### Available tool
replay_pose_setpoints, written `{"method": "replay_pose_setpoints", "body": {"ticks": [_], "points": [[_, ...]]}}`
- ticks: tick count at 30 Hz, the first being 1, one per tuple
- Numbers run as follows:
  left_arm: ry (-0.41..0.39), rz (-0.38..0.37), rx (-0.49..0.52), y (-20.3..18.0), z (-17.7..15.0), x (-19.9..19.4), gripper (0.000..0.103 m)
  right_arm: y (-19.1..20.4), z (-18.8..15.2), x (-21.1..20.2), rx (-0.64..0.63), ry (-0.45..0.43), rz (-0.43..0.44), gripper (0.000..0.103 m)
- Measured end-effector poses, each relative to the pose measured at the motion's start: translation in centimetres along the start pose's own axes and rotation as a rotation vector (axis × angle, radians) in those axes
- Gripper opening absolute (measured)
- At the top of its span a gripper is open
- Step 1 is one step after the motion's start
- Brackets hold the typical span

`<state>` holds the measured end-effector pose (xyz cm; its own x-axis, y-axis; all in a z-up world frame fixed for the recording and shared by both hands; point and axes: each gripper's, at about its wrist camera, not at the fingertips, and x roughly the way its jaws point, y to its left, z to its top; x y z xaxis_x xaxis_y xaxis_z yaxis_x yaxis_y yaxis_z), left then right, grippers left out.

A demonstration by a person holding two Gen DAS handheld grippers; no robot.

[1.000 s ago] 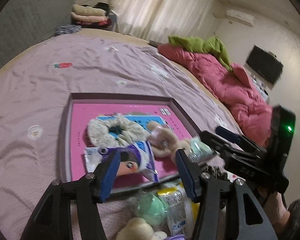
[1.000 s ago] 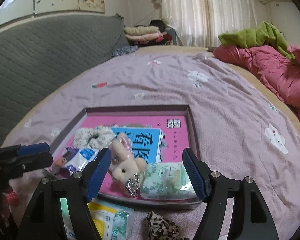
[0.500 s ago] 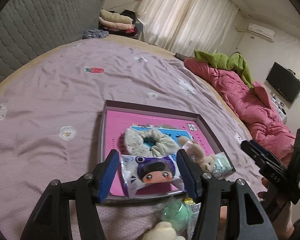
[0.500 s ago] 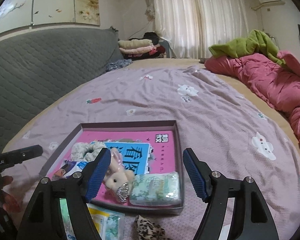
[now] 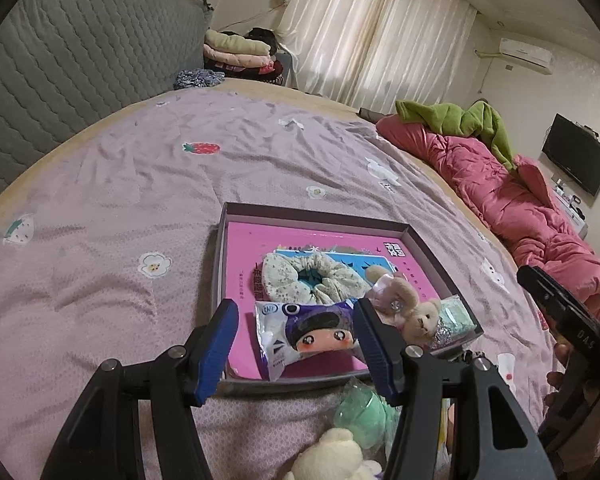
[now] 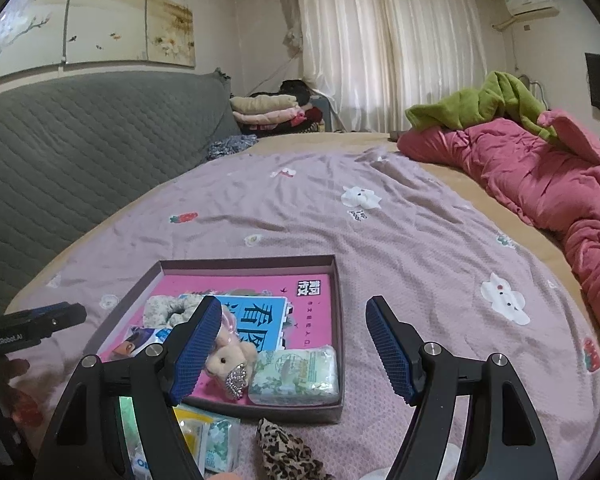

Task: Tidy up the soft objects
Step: 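Lower the bunny into the box with right tool and open it, then withdraw both open tools from the box back toward the pile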

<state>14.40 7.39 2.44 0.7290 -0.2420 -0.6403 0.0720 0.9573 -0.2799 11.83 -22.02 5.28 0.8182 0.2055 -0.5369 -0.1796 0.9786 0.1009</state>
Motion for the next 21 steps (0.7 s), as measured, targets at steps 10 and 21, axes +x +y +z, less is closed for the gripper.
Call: {"method": "replay_pose_setpoints", "body": {"ticks": [10, 21], "points": [[0.012, 0.003, 0.038, -1.5, -1.2, -0.9, 0.059, -0.2, -0.2, -1.9, 0.013, -0.013, -0.002, 0.076], [0.03, -0.003, 0.073, -3.0, -2.4, -1.6, 0.059, -0.3, -1.1, -3.3, 0.032, 0.018, 0.008, 0.076]]}}
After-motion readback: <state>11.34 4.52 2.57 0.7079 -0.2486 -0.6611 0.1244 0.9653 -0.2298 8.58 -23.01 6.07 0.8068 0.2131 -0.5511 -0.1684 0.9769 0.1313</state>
